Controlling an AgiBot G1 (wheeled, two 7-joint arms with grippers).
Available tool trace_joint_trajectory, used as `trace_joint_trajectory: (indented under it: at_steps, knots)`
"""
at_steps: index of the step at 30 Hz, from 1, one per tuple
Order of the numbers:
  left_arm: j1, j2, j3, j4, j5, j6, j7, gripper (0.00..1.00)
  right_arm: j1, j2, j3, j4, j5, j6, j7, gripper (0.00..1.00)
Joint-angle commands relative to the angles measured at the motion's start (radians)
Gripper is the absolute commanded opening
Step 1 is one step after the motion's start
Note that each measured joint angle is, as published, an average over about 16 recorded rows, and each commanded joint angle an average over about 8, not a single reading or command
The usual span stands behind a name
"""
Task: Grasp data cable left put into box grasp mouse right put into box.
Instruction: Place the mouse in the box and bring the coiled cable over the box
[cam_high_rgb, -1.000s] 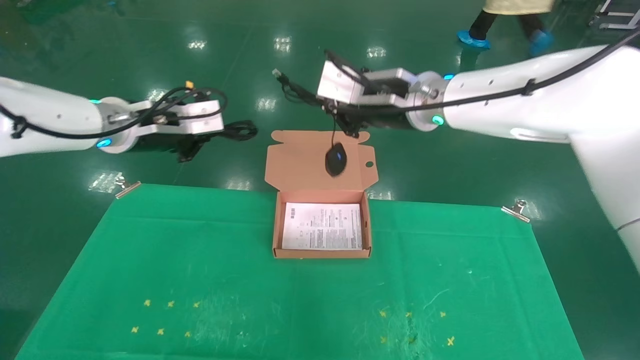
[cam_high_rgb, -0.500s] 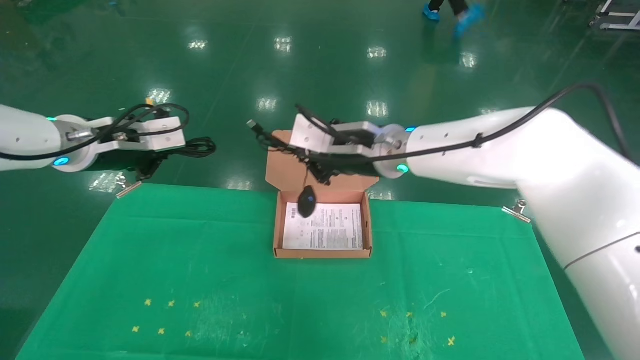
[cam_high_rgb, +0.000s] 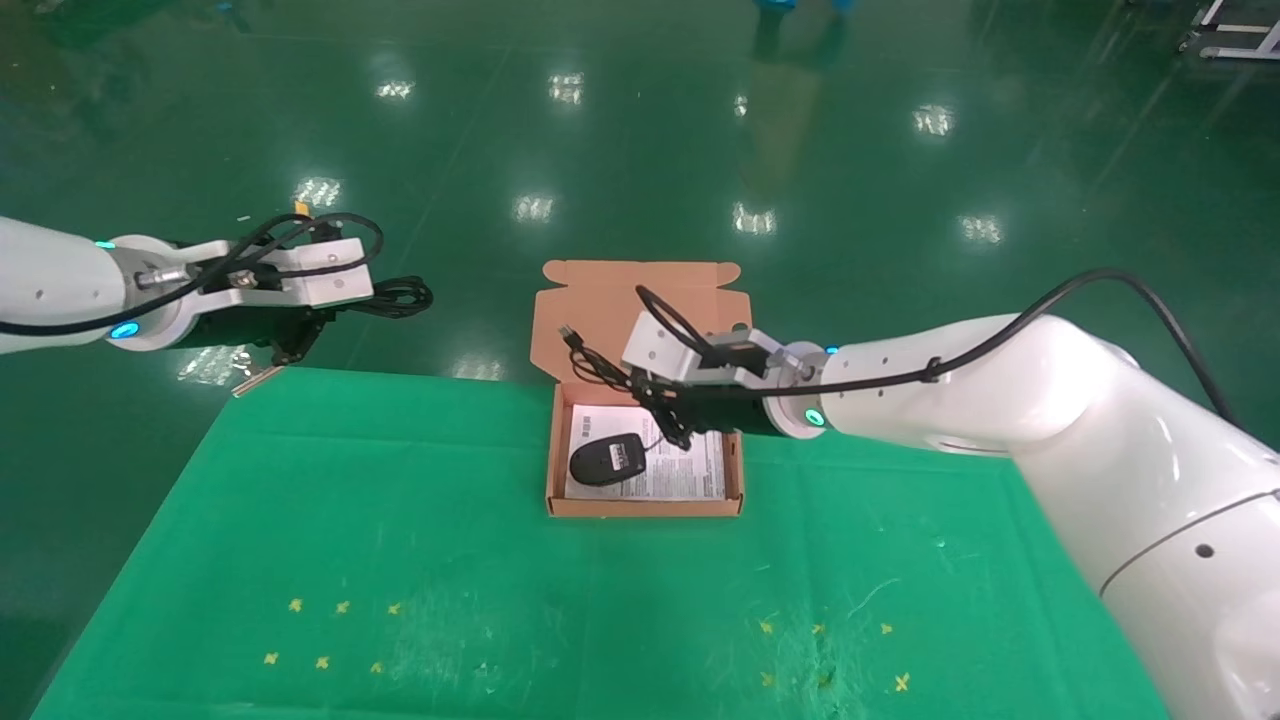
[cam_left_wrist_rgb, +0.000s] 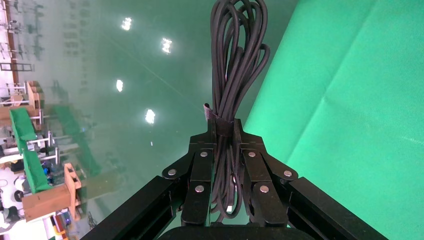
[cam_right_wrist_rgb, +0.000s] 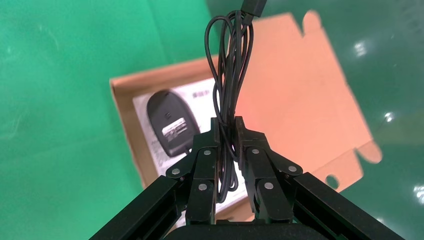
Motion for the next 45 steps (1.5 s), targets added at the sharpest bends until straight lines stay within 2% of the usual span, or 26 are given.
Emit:
trace_joint_trajectory:
  at_steps: [1,2,8,10,18,27,35,45]
  knots:
    - [0.001,-0.001,0.0,-0.003,0.002,0.001,-0.003,0.0,-0.002,-0.003,-0.015,-0.022,0.001,0.003,0.007,0.01]
    - [0.001,-0.001,0.0,-0.004,0.002,0.001,-0.004,0.0,-0.002,-0.005,-0.023,-0.026,0.005,0.005,0.006,0.06]
    - [0.002,-0.001,0.001,-0.007,0.004,0.002,-0.004,0.0,-0.004,-0.003,-0.059,-0.031,0.025,0.01,-0.005,0.81]
    - [0.003,-0.001,0.001,-0.01,0.004,0.0,-0.003,0.0,-0.007,0.002,-0.065,-0.026,0.031,0.012,-0.005,1.0]
    - [0.022,0.02,0.005,-0.016,-0.016,-0.02,0.013,0.0,-0.014,0.014,-0.082,-0.004,0.045,0.023,0.02,1.0]
    - [0.067,0.097,0.023,0.039,-0.079,-0.073,0.084,0.0,-0.009,0.041,-0.085,0.008,0.052,0.038,0.051,1.0]
    - [0.117,0.201,0.039,0.13,-0.143,-0.18,0.204,0.0,0.014,0.141,-0.066,0.056,0.048,0.046,0.078,1.0]
    - [0.15,0.384,0.049,0.362,-0.25,-0.326,0.408,0.0,0.015,0.3,-0.057,0.213,0.017,0.016,0.159,1.0]
